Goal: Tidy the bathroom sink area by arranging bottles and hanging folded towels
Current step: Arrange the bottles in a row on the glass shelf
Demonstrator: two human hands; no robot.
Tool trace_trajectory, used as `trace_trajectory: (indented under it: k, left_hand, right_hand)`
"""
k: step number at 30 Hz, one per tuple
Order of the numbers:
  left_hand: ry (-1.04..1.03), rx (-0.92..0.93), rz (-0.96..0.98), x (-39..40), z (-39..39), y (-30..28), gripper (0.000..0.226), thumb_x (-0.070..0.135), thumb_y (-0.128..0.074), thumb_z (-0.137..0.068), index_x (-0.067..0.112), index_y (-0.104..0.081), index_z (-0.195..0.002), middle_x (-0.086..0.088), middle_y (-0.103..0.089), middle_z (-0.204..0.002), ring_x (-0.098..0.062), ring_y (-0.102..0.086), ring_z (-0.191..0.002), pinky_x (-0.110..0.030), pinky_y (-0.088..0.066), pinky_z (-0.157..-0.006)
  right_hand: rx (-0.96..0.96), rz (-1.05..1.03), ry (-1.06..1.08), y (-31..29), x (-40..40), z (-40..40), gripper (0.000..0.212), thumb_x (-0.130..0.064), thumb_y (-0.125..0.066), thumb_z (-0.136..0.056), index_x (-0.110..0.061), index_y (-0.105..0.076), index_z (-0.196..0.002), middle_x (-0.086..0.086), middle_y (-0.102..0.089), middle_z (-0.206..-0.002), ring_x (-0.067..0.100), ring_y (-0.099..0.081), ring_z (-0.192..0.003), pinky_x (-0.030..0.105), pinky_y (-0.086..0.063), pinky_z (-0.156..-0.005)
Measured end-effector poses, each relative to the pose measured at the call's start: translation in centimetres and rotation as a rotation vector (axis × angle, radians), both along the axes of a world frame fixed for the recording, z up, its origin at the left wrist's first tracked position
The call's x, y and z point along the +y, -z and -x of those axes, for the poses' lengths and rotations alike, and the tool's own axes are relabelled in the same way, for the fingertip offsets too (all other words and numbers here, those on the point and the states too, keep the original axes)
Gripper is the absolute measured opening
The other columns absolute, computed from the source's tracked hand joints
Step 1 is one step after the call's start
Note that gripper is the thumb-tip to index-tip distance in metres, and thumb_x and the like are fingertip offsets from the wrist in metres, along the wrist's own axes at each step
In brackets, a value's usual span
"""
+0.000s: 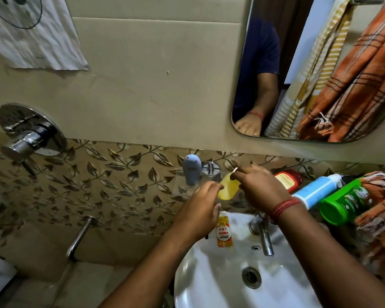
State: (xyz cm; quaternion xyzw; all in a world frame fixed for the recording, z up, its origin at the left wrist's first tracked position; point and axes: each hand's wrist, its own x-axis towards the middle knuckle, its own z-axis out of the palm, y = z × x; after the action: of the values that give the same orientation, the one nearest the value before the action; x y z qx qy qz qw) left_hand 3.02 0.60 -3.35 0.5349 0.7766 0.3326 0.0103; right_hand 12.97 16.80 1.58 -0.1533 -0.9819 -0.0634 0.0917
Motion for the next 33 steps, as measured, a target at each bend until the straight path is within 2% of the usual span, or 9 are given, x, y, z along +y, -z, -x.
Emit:
trace_trajectory:
  k: [4, 9, 11, 13, 16, 18, 21, 26, 33]
  left_hand:
    - [-0.113, 0.067, 0.126, 2.4, -1.3, 0.1, 0.054, 0.013, -0.06, -0.094, 0.024, -0.039, -0.142, 0.002, -0.046, -0.14, -0.02, -0.048, -0.126, -0.035, -0.047, -0.098]
    - [-0.18, -0.006, 0.002, 3.7, -1.3, 0.8, 0.049, 0.003, -0.057, -0.092, 0.024, -0.049, -0.136, 0.003, -0.055, -0.131, -0.017, -0.051, -0.121, -0.036, -0.05, -0.098]
    - [-0.191, -0.076, -0.096, 4.0, -1.4, 0.8, 0.042, 0.005, -0.053, -0.094, 0.023, -0.054, -0.132, 0.003, -0.058, -0.127, -0.016, -0.052, -0.118, -0.036, -0.05, -0.098]
    - [-0.227, -0.178, -0.245, 4.1, -1.7, 0.4, 0.031, 0.008, -0.053, -0.097, 0.022, -0.059, -0.124, 0.004, -0.061, -0.119, -0.012, -0.056, -0.111, -0.035, -0.052, -0.094]
    - [-0.306, -0.52, -0.435, 4.1, -2.0, -1.0, 0.032, 0.011, -0.054, -0.1, 0.023, -0.056, -0.129, 0.005, -0.061, -0.127, -0.007, -0.057, -0.118, -0.021, -0.05, -0.096]
    - [-0.285, -0.709, -0.412, 4.0, -1.8, -1.6, 0.039, 0.011, -0.05, -0.103, 0.023, -0.05, -0.139, 0.006, -0.057, -0.137, -0.006, -0.053, -0.127, -0.01, -0.043, -0.092]
    - [-0.202, -0.762, -0.282, 3.9, -1.7, -1.8, 0.049, 0.007, -0.044, -0.105, 0.027, -0.041, -0.149, 0.006, -0.049, -0.15, -0.004, -0.044, -0.136, -0.011, -0.038, -0.095]
    - [-0.191, -0.788, -0.198, 4.2, -1.9, -2.2, 0.057, 0.002, -0.045, -0.103, 0.029, -0.035, -0.153, 0.004, -0.045, -0.154, -0.005, -0.043, -0.136, -0.022, -0.037, -0.105]
    - [-0.237, -0.754, -0.176, 4.1, -2.1, -2.0, 0.057, 0.007, -0.047, -0.103, 0.03, -0.033, -0.153, 0.001, -0.051, -0.148, -0.001, -0.044, -0.121, -0.025, -0.037, -0.098]
  right_hand:
    - [0.002, -0.043, -0.062, 0.2, -0.5, 0.2, 0.048, -0.009, -0.067, -0.084, -0.021, -0.055, -0.13, 0.006, -0.059, -0.126, 0.026, -0.058, -0.109, 0.04, -0.051, -0.092]
    - [0.049, -0.064, -0.085, 1.0, -0.5, 0.9, 0.047, -0.009, -0.066, -0.083, -0.019, -0.056, -0.128, 0.008, -0.057, -0.125, 0.028, -0.053, -0.113, 0.042, -0.049, -0.095]
    - [0.075, -0.064, -0.107, 1.2, -0.2, 1.1, 0.044, -0.012, -0.068, -0.083, -0.019, -0.057, -0.124, 0.007, -0.059, -0.121, 0.026, -0.054, -0.11, 0.041, -0.05, -0.092]
    - [0.131, -0.035, -0.121, 1.2, 0.3, 1.0, 0.037, -0.015, -0.07, -0.082, -0.019, -0.06, -0.117, 0.005, -0.063, -0.111, 0.024, -0.059, -0.1, 0.037, -0.052, -0.082]
    - [0.333, 0.271, -0.04, 0.8, 1.4, 0.9, 0.03, -0.019, -0.071, -0.084, -0.019, -0.062, -0.112, 0.003, -0.067, -0.105, 0.021, -0.062, -0.095, 0.03, -0.048, -0.076]
    - [0.42, 0.578, 0.063, 0.1, 2.1, 1.0, 0.033, -0.025, -0.074, -0.084, -0.018, -0.063, -0.114, 0.001, -0.068, -0.105, 0.018, -0.062, -0.095, 0.03, -0.05, -0.078]
    - [0.423, 0.823, 0.13, -0.4, 2.3, 1.2, 0.039, -0.027, -0.076, -0.082, -0.016, -0.064, -0.118, 0.002, -0.069, -0.108, 0.017, -0.063, -0.097, 0.036, -0.056, -0.083]
    - [0.404, 0.862, 0.121, 0.0, 2.1, 1.3, 0.037, -0.026, -0.077, -0.081, -0.021, -0.064, -0.116, 0.0, -0.07, -0.11, 0.015, -0.064, -0.099, 0.04, -0.056, -0.087]
    - [0.333, 0.857, 0.082, -0.2, 1.9, 1.4, 0.044, -0.016, -0.075, -0.083, -0.02, -0.06, -0.124, 0.004, -0.068, -0.118, 0.015, -0.062, -0.106, 0.039, -0.054, -0.093]
